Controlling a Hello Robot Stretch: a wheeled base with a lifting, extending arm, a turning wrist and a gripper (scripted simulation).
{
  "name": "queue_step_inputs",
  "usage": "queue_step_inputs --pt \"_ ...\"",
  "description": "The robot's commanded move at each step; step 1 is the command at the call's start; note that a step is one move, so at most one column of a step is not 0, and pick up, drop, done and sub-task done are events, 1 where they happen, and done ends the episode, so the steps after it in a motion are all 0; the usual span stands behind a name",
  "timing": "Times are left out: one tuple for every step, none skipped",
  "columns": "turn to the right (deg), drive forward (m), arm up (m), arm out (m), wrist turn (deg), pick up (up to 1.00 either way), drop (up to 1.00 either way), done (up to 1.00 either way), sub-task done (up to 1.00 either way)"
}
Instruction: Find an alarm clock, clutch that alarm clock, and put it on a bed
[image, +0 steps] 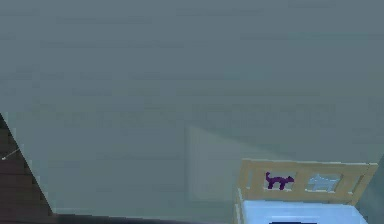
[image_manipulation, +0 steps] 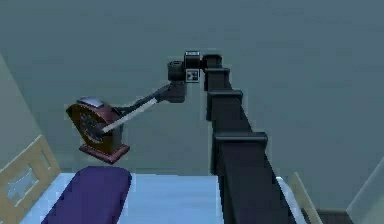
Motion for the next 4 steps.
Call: queue_step_inputs --pt "0.0 0.00 0.00 0.00 45.0 0.00 0.00 0.00 0.00" --pt "0.0 0.00 0.00 0.00 21.0 0.00 0.00 0.00 0.00" --pt "0.0 0.00 -0.40 0.00 0.0 0.00 0.00 0.00 0.00" --pt "0.0 0.00 -0.32 0.00 0.0 0.00 0.00 0.00 0.00"
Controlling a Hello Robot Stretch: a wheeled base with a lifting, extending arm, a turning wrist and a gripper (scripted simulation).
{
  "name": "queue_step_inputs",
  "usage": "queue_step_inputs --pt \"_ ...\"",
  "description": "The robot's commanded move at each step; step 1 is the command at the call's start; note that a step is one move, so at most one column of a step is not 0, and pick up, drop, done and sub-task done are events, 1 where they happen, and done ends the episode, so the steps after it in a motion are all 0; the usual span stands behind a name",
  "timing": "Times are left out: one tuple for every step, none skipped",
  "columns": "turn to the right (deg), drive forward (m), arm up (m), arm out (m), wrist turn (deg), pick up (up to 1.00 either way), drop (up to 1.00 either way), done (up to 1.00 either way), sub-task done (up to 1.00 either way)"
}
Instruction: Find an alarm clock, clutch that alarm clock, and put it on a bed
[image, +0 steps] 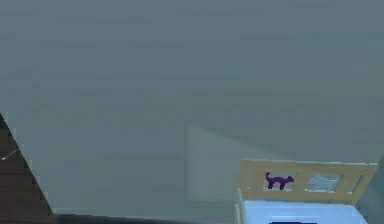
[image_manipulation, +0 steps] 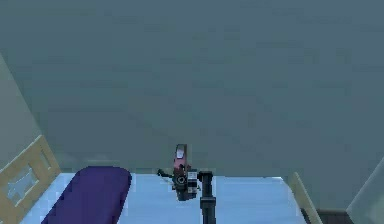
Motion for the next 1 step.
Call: queue_step_inputs --pt "0.0 0.00 0.00 0.00 0.0 0.00 1.00 0.00 0.00"
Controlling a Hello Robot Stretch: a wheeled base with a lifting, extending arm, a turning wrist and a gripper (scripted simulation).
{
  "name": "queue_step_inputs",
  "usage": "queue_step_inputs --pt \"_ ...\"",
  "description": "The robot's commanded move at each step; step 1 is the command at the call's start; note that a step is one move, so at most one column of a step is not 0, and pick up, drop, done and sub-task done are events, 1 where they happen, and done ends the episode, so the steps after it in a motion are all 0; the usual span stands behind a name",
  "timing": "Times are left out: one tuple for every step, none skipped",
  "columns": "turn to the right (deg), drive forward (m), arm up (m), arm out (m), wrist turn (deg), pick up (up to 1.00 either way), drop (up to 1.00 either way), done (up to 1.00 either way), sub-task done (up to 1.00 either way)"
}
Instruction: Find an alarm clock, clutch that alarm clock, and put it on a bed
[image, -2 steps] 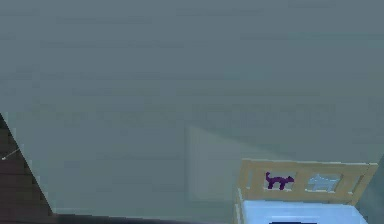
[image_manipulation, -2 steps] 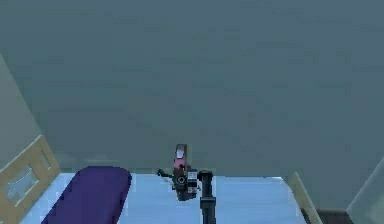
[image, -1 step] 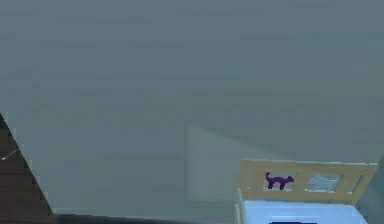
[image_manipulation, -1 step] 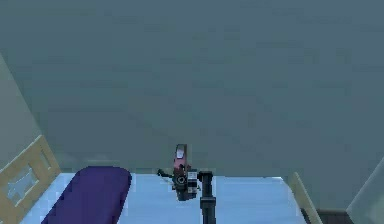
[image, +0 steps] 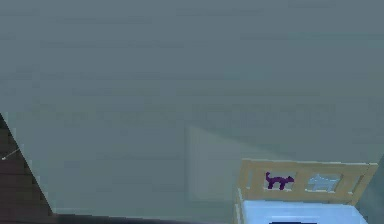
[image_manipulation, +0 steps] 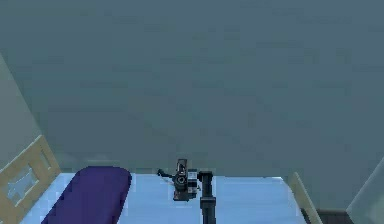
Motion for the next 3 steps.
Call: queue_step_inputs --pt "0.0 0.00 0.10 0.00 0.0 0.00 0.00 0.00 0.00" --pt "0.0 0.00 0.00 -0.08 0.0 0.00 0.00 0.00 0.00" --pt "0.0 0.00 0.00 0.00 0.0 0.00 0.00 1.00 0.00"
